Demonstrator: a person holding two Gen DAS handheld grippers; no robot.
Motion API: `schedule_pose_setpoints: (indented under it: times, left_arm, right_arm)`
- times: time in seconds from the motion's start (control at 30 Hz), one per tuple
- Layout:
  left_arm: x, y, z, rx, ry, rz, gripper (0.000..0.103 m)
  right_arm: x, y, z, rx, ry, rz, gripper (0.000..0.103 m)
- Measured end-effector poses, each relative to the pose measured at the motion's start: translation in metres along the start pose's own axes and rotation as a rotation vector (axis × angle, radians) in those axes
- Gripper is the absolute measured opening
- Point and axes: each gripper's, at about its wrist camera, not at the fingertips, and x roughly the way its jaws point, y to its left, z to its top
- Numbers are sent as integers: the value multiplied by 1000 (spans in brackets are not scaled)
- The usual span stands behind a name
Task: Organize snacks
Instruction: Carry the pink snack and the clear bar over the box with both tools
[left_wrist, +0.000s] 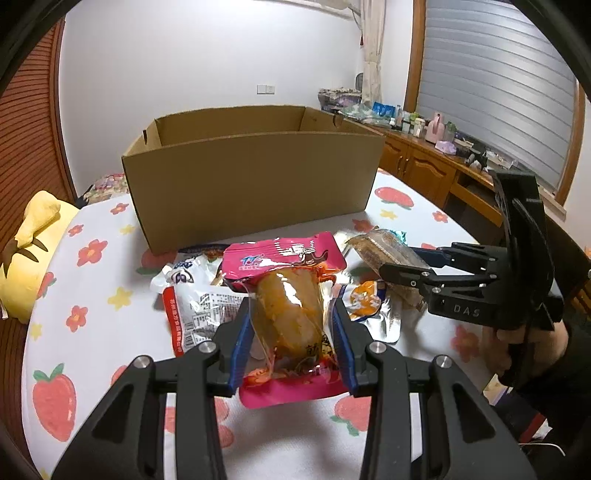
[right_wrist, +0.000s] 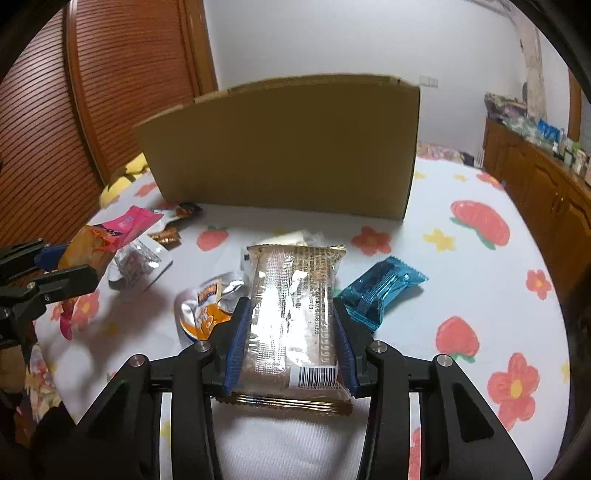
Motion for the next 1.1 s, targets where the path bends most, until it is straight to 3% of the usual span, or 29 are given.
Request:
schedule_pose_setpoints:
  times: [0.6,1.1]
  left_arm:
    - [-40,-10,29,31,-105,2,40]
    - [-58,-9,59,58,-175,26,40]
  right_arm:
    - [-33,7,-1,-13,-139,5,42]
    - [-84,24,48,-31,-227,2,42]
